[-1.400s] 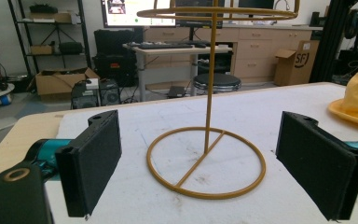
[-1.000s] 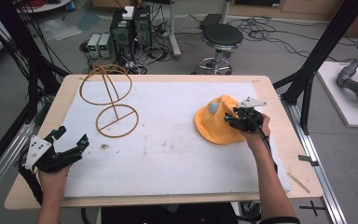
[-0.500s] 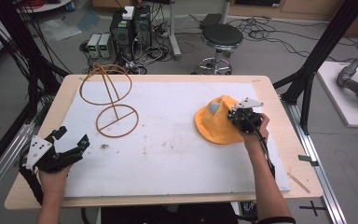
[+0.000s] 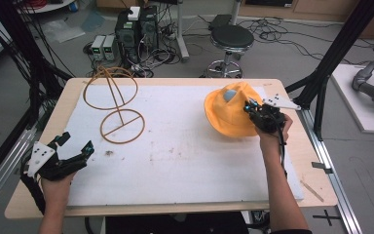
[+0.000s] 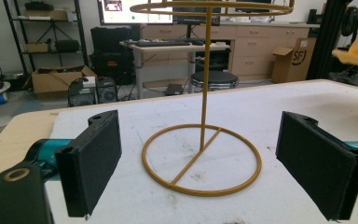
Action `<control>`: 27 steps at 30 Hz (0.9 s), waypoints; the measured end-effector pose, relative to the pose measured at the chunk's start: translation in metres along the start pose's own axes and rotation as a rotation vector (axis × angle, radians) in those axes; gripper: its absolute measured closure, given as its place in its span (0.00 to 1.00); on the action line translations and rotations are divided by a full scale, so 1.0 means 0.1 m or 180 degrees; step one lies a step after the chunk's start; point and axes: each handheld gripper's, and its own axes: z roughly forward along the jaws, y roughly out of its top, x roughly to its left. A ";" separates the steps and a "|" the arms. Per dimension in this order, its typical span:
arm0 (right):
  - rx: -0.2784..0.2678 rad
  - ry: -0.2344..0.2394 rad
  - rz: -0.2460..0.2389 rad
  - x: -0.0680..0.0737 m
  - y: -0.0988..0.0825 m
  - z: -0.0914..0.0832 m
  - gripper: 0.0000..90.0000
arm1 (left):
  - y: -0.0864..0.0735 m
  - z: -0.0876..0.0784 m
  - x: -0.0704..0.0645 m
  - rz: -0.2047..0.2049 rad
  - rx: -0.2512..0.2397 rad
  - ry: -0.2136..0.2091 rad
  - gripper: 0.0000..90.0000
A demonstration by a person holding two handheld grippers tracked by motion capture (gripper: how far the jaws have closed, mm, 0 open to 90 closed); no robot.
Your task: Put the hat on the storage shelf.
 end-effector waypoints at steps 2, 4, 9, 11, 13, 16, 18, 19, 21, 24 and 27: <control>-0.0134 0.0042 -0.0001 0.04 0.09 -0.05 0.98 | 0.00 0.00 0.00 0.0004 0.0004 -0.0005 0.16; -0.0241 0.0082 -0.0015 0.08 0.18 -0.09 0.98 | 0.00 0.00 -0.01 0.0000 -0.0005 -0.0003 0.16; -0.0431 0.0148 -0.0058 0.18 0.34 -0.15 0.98 | 0.00 0.00 -0.01 -0.0006 -0.0003 -0.0009 0.16; -0.0512 0.0192 -0.0087 0.24 0.43 -0.17 0.98 | 0.00 0.01 -0.02 -0.0004 -0.0009 -0.0014 0.16; -0.0595 0.0243 -0.0135 0.32 0.54 -0.18 0.98 | 0.00 0.01 -0.02 -0.0012 -0.0013 -0.0015 0.16; -0.0666 0.0256 -0.0145 0.41 0.63 -0.17 0.98 | 0.00 0.01 -0.02 -0.0009 -0.0002 -0.0021 0.16; -0.0708 0.0297 -0.0134 0.48 0.69 -0.15 0.98 | 0.00 0.01 -0.02 -0.0007 -0.0006 -0.0025 0.16; -0.0708 0.0297 -0.0134 0.48 0.69 -0.15 0.98 | 0.00 0.01 -0.02 -0.0008 -0.0006 -0.0025 0.16; -0.0791 0.0356 -0.0129 0.58 0.79 -0.11 0.98 | 0.01 0.01 -0.02 -0.0006 -0.0010 -0.0028 0.16; -0.0836 0.0405 -0.0123 0.65 0.84 -0.09 0.98 | 0.01 0.01 -0.02 -0.0008 -0.0010 -0.0032 0.16; -0.0913 0.0480 -0.0100 0.78 0.93 -0.05 0.98 | 0.00 0.01 -0.02 -0.0031 -0.0029 -0.0033 0.16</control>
